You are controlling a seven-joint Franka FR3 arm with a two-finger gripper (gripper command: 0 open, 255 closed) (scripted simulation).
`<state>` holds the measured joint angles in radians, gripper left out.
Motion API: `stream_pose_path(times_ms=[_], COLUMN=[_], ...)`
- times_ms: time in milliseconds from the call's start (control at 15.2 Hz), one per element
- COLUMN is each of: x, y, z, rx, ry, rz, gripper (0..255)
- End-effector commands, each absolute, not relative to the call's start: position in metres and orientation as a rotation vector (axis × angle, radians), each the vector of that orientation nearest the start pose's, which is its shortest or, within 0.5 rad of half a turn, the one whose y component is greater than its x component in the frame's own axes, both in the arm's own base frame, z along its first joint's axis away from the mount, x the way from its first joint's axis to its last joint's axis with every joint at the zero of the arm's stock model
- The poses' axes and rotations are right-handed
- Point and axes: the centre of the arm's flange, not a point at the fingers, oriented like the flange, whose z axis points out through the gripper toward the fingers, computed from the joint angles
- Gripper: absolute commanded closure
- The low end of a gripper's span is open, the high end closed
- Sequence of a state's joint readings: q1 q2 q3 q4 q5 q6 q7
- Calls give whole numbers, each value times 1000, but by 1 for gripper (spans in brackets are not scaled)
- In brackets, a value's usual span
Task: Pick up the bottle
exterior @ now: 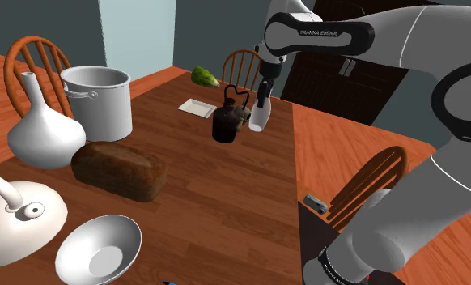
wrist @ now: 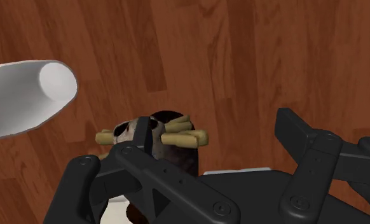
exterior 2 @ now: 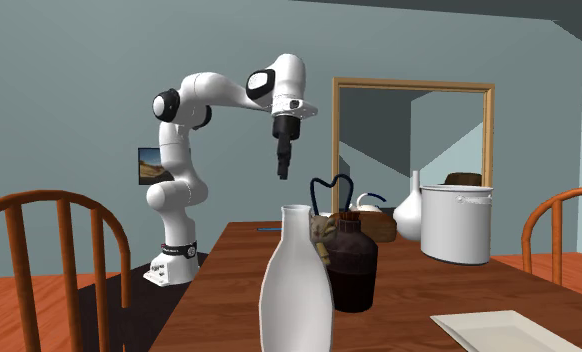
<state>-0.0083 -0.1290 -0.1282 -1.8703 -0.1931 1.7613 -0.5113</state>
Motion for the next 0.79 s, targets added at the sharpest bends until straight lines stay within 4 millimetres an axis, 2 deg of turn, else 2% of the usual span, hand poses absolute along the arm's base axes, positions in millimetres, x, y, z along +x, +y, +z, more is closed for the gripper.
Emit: stream_pose_path(times_ms=[0, 330, 396, 726], x=[538, 596, 599, 599], y=[-98, -111, -111, -111], z=[573, 579, 579, 553], rx=[-3240, -3231, -3231, -3231], ry=[-719, -823, -829, -829], rz=[40, -11, -14, -14], gripper=[0, 0, 0, 0])
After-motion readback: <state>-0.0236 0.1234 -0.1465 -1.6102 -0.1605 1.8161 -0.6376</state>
